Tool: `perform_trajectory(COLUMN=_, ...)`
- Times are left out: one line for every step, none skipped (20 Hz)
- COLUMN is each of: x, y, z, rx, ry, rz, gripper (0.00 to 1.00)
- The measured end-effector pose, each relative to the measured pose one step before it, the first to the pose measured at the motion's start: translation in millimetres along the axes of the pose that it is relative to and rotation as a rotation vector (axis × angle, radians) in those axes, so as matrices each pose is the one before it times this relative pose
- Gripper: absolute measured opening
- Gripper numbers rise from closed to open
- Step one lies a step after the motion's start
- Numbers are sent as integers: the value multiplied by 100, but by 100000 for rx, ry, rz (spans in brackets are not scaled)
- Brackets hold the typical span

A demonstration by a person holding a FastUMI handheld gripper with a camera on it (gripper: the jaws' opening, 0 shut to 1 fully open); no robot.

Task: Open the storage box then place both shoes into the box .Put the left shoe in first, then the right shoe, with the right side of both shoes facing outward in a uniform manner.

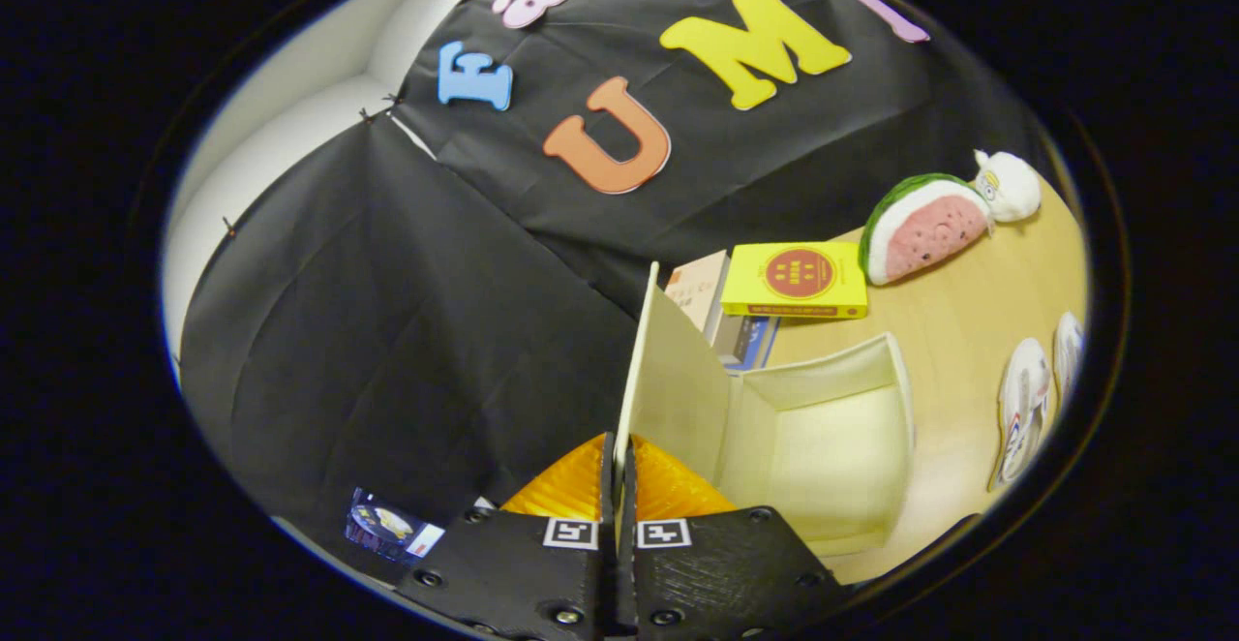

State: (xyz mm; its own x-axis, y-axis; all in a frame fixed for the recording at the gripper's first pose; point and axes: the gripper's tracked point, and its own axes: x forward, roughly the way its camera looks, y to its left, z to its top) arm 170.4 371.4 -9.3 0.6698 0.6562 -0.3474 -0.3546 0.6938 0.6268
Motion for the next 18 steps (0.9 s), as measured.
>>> perform_trajectory(x=902, y=915, z=-505, rx=-1182, ry=1262, rz=104, gripper=0)
perform_trajectory(x=801, y=810, z=-298, rx=-934, ry=634, rz=-1, gripper=0)
perform_trajectory(x=871, y=715, z=-253, rx=-1001, ry=622, rz=-201, gripper=0)
perform_trajectory(x=799, y=647, z=-277, rx=-1464, ry=927, rz=153, gripper=5)
perform_trajectory(x=478, y=709, z=-363, rx=-2366, ry=303, rz=9, gripper=8)
perform_trajectory(x=53, y=628, z=-101, rx=-2288, ry=194, rz=97, gripper=15)
perform_trajectory(x=1399, y=477, z=-478, rx=-1456, ry=531, rz=715, gripper=17)
perform_trajectory(x=-8, y=261, z=-655, rx=-1007, ry=1456, rz=-217, gripper=23)
perform_trajectory(x=649, y=293, z=-574, rx=-483, ry=1264, rz=-168, gripper=29)
perform_trajectory(x=150, y=258, z=-502, rx=-920, ry=624, rz=1, gripper=35)
perform_trajectory(x=105, y=428, z=-330, rx=-1094, ry=32, rz=294, gripper=41)
perform_trajectory(x=95, y=166, z=-228, rx=-1213, ry=-292, rz=-74, gripper=47)
perform_trajectory(x=-71, y=-50, z=-107, rx=-1051, ry=-228, rz=-474, gripper=53)
perform_trajectory(x=-27, y=-207, z=-170, rx=-409, ry=-110, rz=-420, gripper=59)
perform_trajectory(x=38, y=-205, z=-62, rx=-226, ry=-262, rz=-520, gripper=65)
perform_trajectory(x=-243, y=-185, z=78, rx=-30, ry=-660, rz=-556, gripper=71)
perform_trajectory(x=-234, y=-217, z=145, rx=-317, ry=-982, rz=-885, gripper=77)
perform_trajectory(x=-784, y=-633, z=-7, rx=-821, ry=-1229, rz=-1327, gripper=77)
